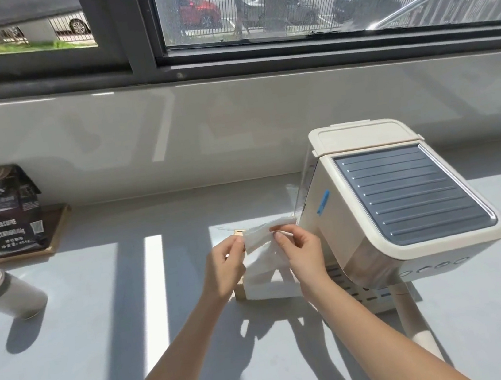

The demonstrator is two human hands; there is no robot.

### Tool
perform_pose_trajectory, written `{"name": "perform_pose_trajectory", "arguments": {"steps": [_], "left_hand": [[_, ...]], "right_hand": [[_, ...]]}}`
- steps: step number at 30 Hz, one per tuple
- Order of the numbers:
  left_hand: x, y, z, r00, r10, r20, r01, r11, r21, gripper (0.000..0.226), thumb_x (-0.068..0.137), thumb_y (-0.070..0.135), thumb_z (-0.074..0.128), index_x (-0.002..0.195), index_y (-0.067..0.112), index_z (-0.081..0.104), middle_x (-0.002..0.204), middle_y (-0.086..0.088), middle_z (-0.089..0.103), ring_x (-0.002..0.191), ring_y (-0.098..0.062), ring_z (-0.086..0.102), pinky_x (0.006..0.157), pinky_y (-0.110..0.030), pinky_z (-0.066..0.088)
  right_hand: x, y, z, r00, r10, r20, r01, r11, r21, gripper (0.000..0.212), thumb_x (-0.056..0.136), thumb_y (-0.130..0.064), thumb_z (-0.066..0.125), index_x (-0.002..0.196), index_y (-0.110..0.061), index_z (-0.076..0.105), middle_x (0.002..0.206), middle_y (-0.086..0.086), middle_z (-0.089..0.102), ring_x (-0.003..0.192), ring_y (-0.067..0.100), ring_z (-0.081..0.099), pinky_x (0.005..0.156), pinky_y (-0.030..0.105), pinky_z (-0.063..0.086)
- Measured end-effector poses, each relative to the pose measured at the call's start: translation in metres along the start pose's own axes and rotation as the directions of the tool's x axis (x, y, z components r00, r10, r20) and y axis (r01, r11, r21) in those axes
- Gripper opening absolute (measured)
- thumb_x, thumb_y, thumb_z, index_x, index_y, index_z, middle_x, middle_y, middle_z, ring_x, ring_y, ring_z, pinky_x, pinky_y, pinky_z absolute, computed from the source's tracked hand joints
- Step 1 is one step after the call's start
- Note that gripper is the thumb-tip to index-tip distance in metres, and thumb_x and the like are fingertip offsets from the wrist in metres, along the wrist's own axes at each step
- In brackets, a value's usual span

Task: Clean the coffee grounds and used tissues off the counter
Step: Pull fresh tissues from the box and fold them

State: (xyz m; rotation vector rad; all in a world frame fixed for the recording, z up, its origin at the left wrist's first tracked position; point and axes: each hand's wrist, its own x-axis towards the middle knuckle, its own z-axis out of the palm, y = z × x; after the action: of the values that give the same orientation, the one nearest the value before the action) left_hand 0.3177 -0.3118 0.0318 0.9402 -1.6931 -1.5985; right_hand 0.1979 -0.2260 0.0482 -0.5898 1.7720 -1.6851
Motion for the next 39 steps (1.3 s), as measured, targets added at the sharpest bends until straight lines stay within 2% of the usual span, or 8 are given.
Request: {"name": "perform_pose_trajectory", "arguments": {"steps": [5, 8, 15, 25, 28, 32, 35, 39], "left_hand": [[-0.009, 0.015, -0.007, 0.991, 0.034, 0.126, -0.049, 0.992, 0.119, 0.046, 0.073, 0.048, 0.066, 0.108, 0.019, 0.066, 0.103, -0.001, 0.070, 0.093, -0.014, 0.063, 0.086, -0.032, 0.046], [-0.015, 0.030, -0.010, 0.995, 0.080, 0.066, -0.088, 0.987, 0.134, 0.043, 0.075, 0.030, 0.079, 0.113, 0.017, 0.065, 0.105, -0.001, 0.071, 0.096, -0.013, 0.065, 0.093, -0.038, 0.048], [-0.046, 0.107, -0.017, 0.950, 0.292, 0.108, -0.299, 0.952, 0.059, 0.032, 0.081, 0.021, 0.070, 0.110, 0.031, 0.063, 0.103, 0.019, 0.072, 0.102, -0.001, 0.065, 0.088, -0.021, 0.050], [-0.122, 0.138, 0.039, 0.968, 0.126, 0.218, -0.127, 0.992, -0.008, 0.017, 0.088, 0.019, 0.063, 0.102, 0.013, 0.071, 0.099, -0.006, 0.075, 0.089, -0.016, 0.070, 0.078, -0.029, 0.054], [-0.151, 0.137, 0.072, 0.976, 0.090, 0.198, -0.075, 0.994, -0.078, 0.019, 0.086, 0.025, 0.066, 0.102, 0.017, 0.072, 0.098, -0.005, 0.076, 0.088, -0.016, 0.071, 0.073, -0.025, 0.055], [-0.184, 0.140, 0.127, 0.991, 0.041, 0.129, -0.014, 0.979, -0.204, 0.016, 0.088, 0.027, 0.064, 0.101, 0.022, 0.073, 0.090, 0.002, 0.077, 0.083, -0.014, 0.073, 0.064, -0.021, 0.055], [-0.206, 0.135, 0.176, 0.975, -0.005, 0.220, 0.046, 0.983, -0.179, 0.021, 0.083, 0.036, 0.060, 0.098, 0.029, 0.073, 0.098, -0.003, 0.076, 0.093, -0.023, 0.071, 0.074, -0.033, 0.058], [-0.231, 0.103, 0.235, 0.822, -0.176, 0.542, 0.287, 0.949, -0.127, 0.039, 0.084, 0.033, 0.056, 0.117, 0.015, 0.065, 0.116, -0.014, 0.069, 0.107, -0.028, 0.066, 0.085, -0.041, 0.056]], "right_hand": [[-0.006, -0.016, 0.012, 0.994, -0.100, -0.053, 0.103, 0.992, 0.070, 0.014, 0.089, 0.000, 0.061, 0.086, -0.008, 0.071, 0.083, 0.004, 0.070, 0.074, 0.009, 0.063, 0.069, 0.018, 0.050], [-0.015, -0.039, 0.016, 0.967, -0.249, -0.055, 0.254, 0.963, 0.090, 0.018, 0.088, 0.002, 0.063, 0.083, -0.013, 0.071, 0.082, -0.003, 0.071, 0.077, 0.004, 0.065, 0.074, 0.018, 0.050], [-0.042, -0.105, 0.006, 0.835, -0.549, 0.044, 0.545, 0.835, 0.077, 0.012, 0.088, -0.017, 0.067, 0.080, -0.026, 0.069, 0.073, -0.012, 0.068, 0.068, 0.005, 0.057, 0.064, 0.019, 0.045], [-0.098, -0.109, -0.070, 0.826, -0.548, -0.131, 0.550, 0.835, -0.026, 0.017, 0.089, -0.036, 0.059, 0.073, -0.028, 0.059, 0.057, 0.003, 0.047, 0.055, 0.009, 0.039, 0.052, 0.031, 0.034], [-0.119, -0.110, -0.110, 0.866, -0.499, 0.010, 0.495, 0.861, 0.117, 0.008, 0.088, -0.033, 0.061, 0.094, -0.028, 0.059, 0.064, -0.004, 0.055, 0.060, 0.013, 0.047, 0.057, 0.030, 0.041], [-0.147, -0.102, -0.183, 0.938, -0.232, 0.257, 0.163, 0.951, 0.263, 0.060, 0.081, -0.028, 0.065, 0.135, -0.020, 0.041, 0.103, 0.010, 0.071, 0.092, 0.025, 0.069, 0.080, 0.036, 0.055], [-0.170, -0.080, -0.253, 0.916, -0.021, 0.401, -0.049, 0.985, 0.163, 0.047, 0.082, -0.030, 0.064, 0.123, -0.008, 0.059, 0.114, 0.015, 0.070, 0.105, 0.033, 0.067, 0.088, 0.047, 0.051], [-0.200, -0.048, -0.336, 0.949, 0.081, 0.306, -0.091, 0.996, 0.017, 0.040, 0.079, -0.033, 0.068, 0.107, -0.005, 0.068, 0.097, 0.009, 0.071, 0.087, 0.021, 0.065, 0.071, 0.030, 0.051]]}}
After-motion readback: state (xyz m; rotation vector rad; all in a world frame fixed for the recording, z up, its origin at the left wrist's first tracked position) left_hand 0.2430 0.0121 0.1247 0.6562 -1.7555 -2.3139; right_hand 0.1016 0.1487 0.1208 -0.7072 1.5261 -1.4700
